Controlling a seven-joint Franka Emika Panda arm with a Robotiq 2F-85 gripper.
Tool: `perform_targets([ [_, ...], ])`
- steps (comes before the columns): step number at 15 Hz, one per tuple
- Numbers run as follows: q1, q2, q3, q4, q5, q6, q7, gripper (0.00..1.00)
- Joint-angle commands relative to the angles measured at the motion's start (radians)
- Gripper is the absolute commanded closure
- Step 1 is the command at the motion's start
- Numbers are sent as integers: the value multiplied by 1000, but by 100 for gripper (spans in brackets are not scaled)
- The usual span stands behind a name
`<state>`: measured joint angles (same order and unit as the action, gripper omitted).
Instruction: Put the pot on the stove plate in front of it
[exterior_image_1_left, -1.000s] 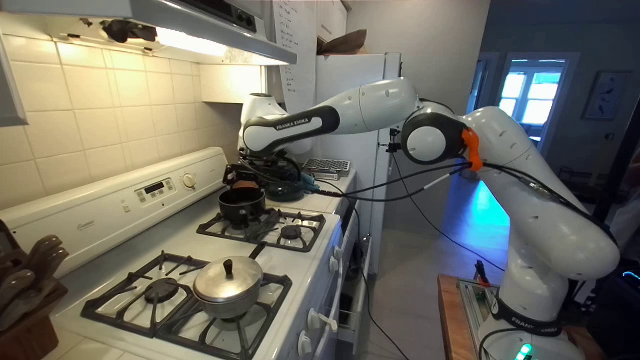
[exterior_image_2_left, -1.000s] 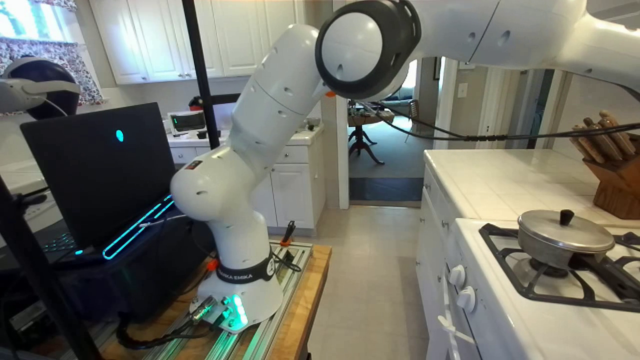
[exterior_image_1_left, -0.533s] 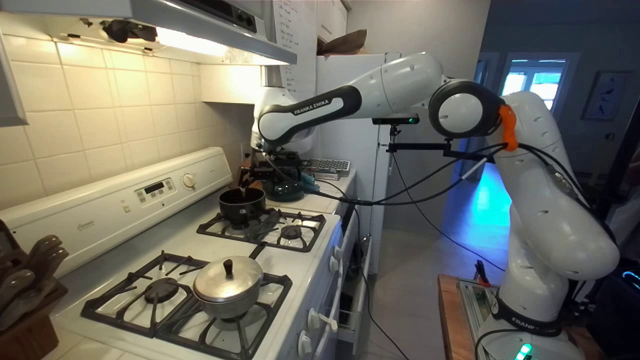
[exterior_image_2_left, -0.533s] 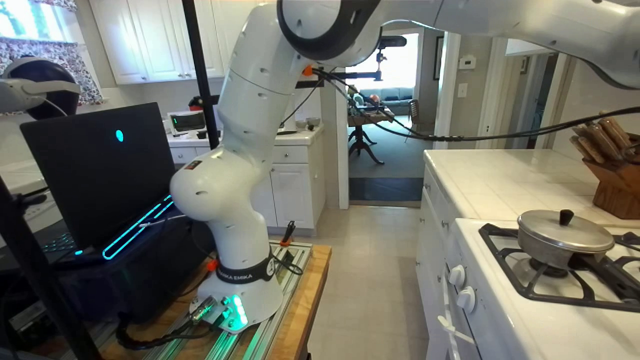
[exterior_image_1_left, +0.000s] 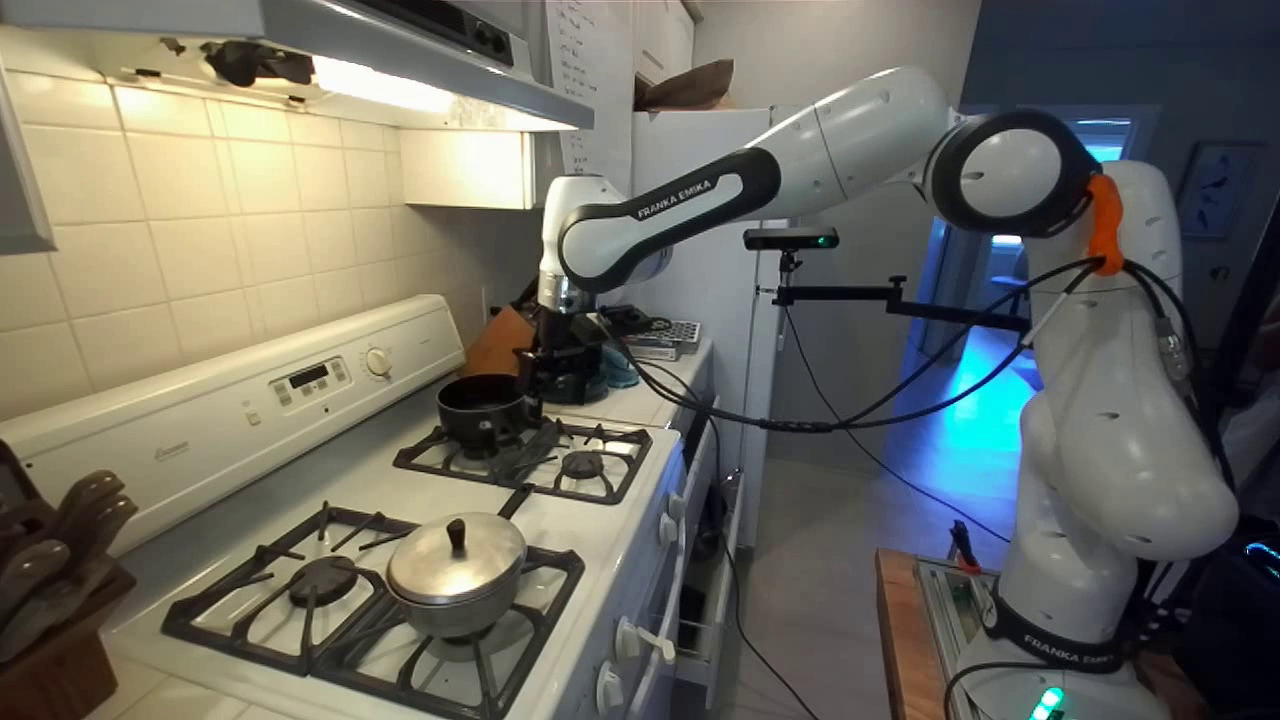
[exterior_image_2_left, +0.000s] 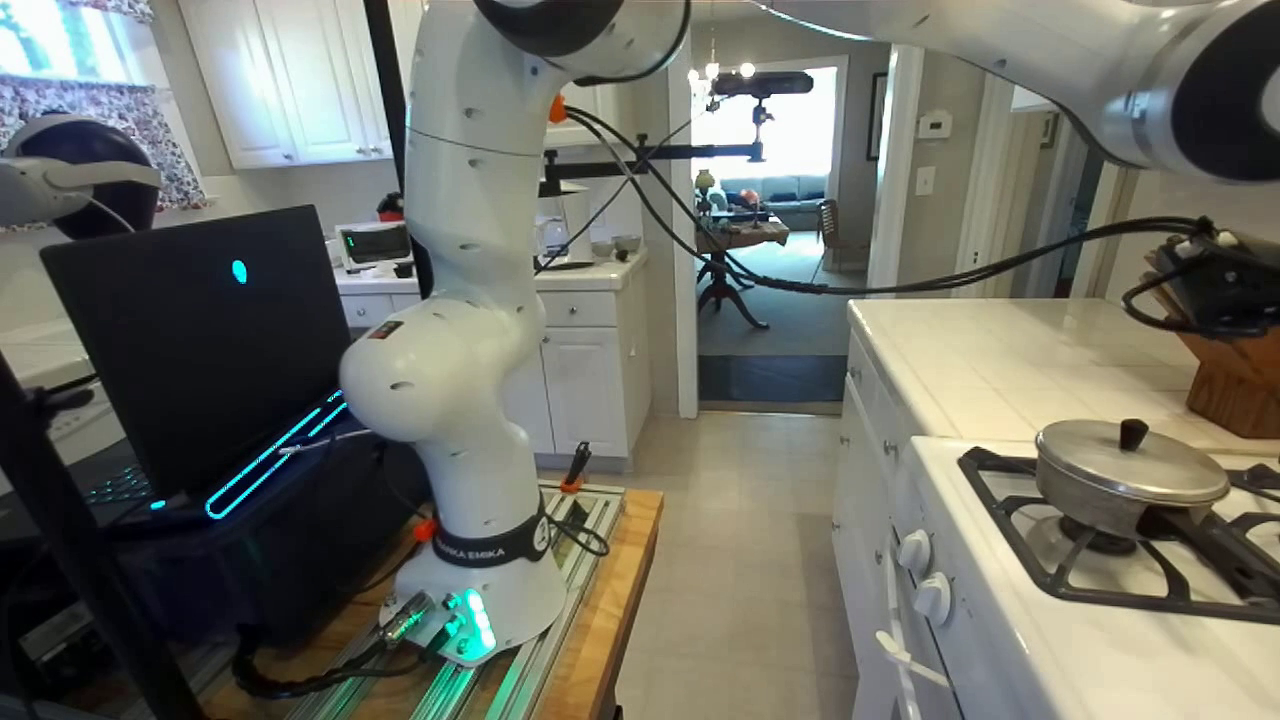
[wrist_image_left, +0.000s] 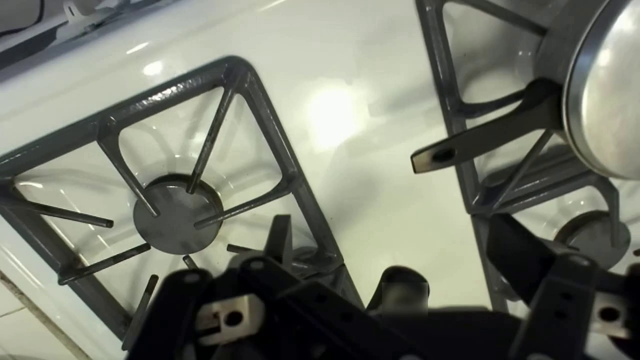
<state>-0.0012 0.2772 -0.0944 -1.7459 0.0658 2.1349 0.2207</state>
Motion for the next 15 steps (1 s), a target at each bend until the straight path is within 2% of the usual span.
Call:
perform_targets([
  [1, -20, -112, 30, -138, 14, -13, -106, 0],
  [5, -15, -159, 34, -200, -6, -20, -161, 0],
  [15, -11, -218, 37, -287, -71, 6, -177, 0],
])
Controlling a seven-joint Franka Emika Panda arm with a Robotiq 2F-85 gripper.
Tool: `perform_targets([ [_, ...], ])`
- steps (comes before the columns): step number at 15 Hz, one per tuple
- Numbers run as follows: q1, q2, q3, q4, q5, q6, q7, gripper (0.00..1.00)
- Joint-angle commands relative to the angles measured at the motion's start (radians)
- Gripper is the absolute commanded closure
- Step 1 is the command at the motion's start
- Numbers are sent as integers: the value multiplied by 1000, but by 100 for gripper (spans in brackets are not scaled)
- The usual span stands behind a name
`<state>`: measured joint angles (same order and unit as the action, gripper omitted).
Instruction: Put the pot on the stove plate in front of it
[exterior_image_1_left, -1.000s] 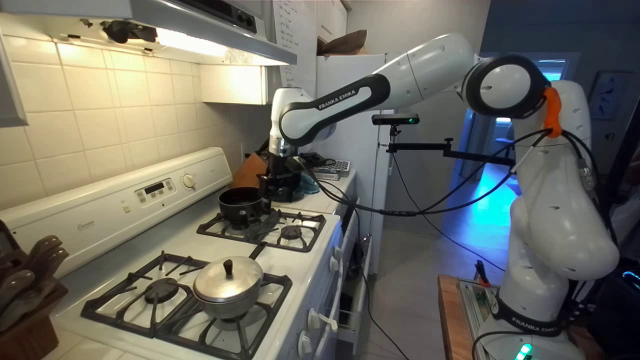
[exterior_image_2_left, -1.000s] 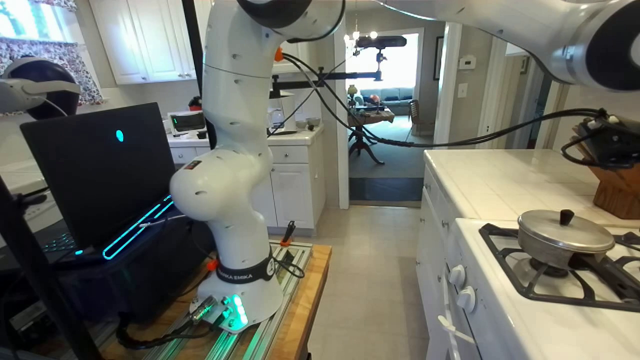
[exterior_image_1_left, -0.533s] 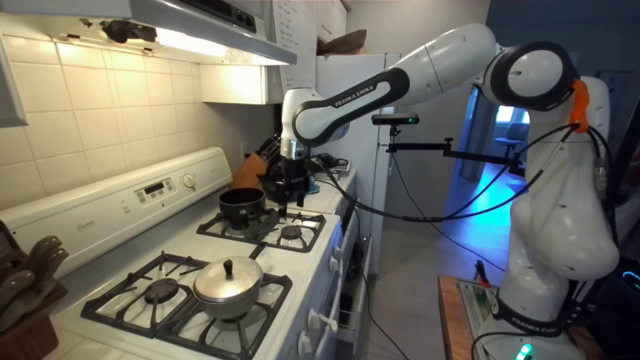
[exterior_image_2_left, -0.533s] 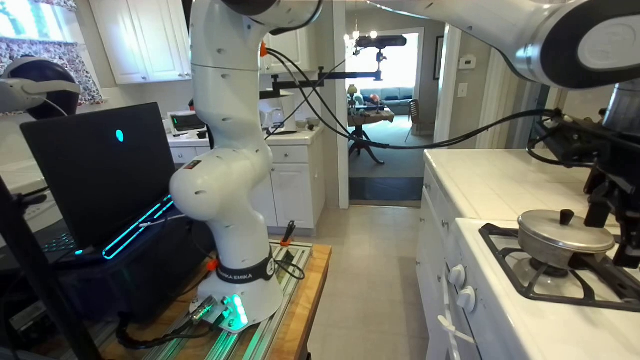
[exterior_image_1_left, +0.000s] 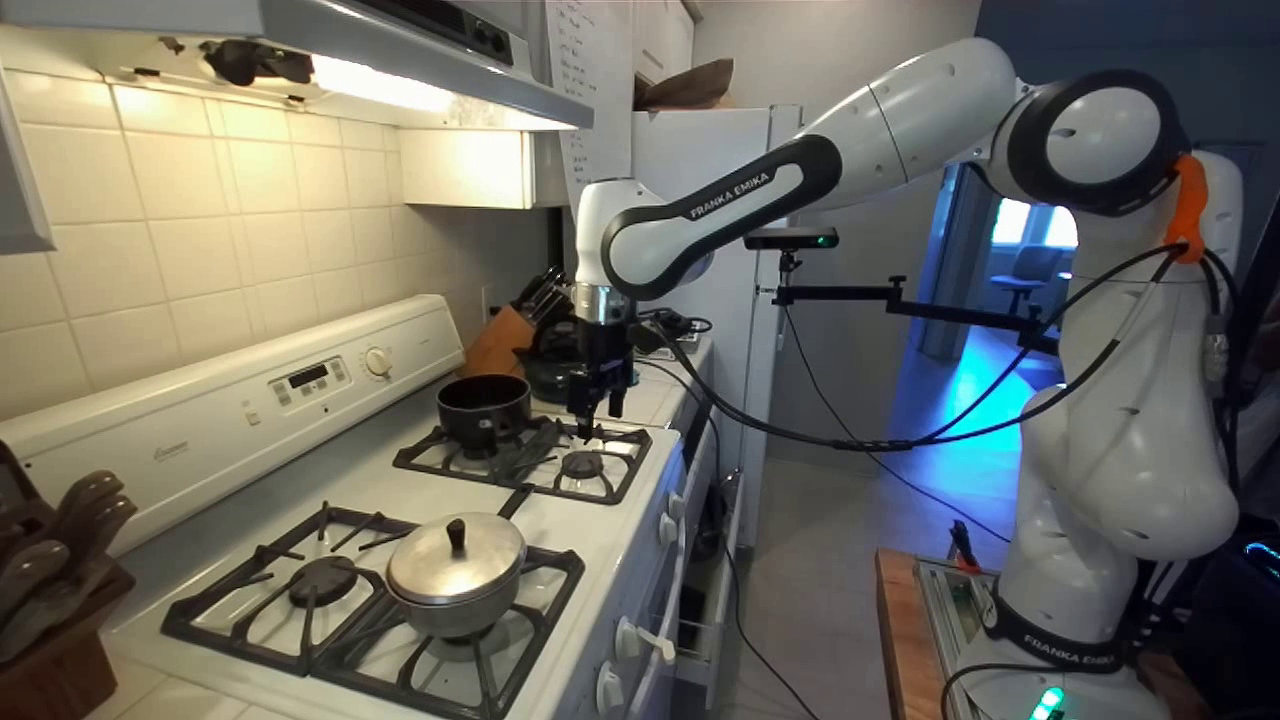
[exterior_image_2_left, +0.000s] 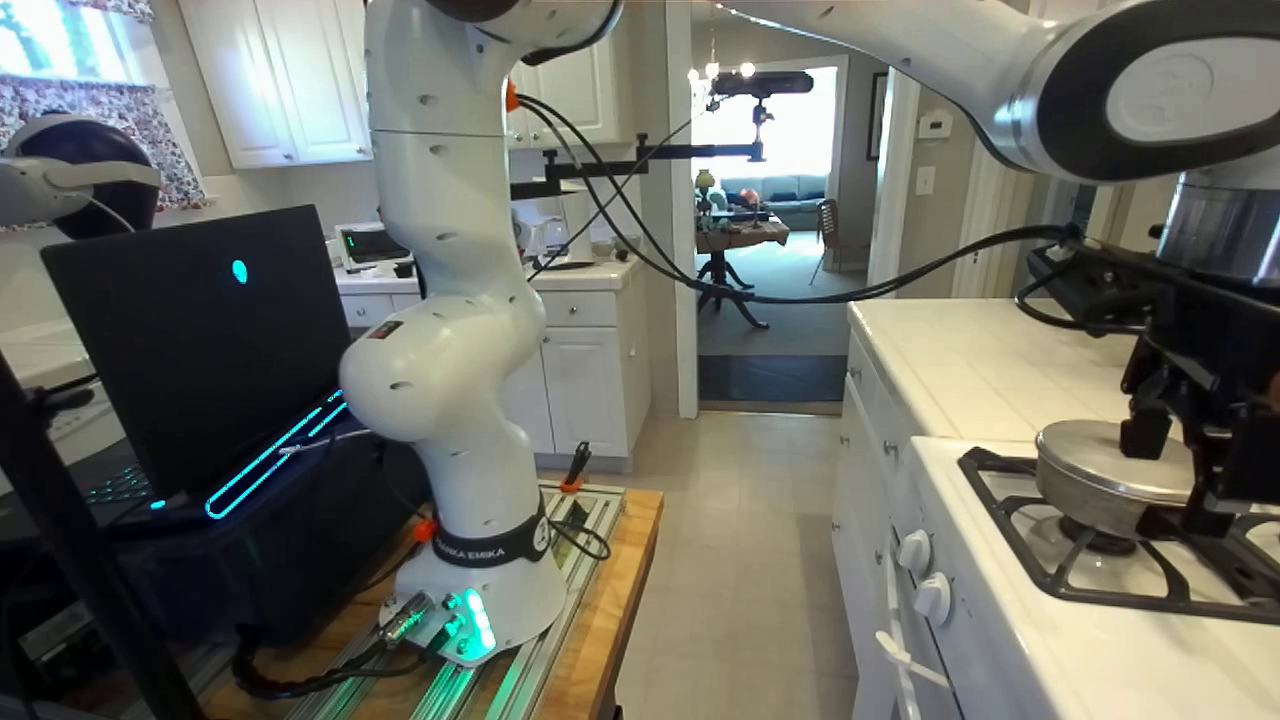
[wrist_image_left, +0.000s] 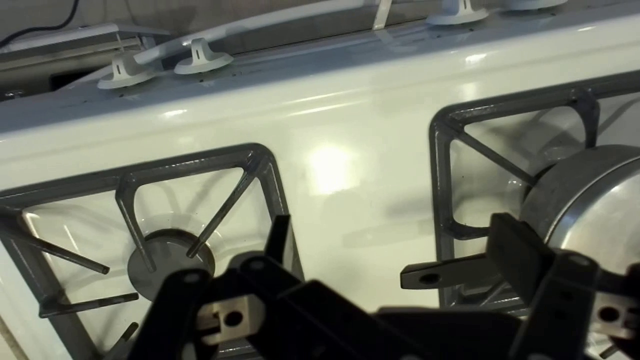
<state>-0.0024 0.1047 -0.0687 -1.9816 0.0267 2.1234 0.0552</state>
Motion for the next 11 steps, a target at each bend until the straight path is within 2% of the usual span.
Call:
perform_targets([
  [1, -11, -49, 11, -56, -35, 18, -13, 0],
  [11, -19, -55, 12, -63, -10, 30, -87, 0],
])
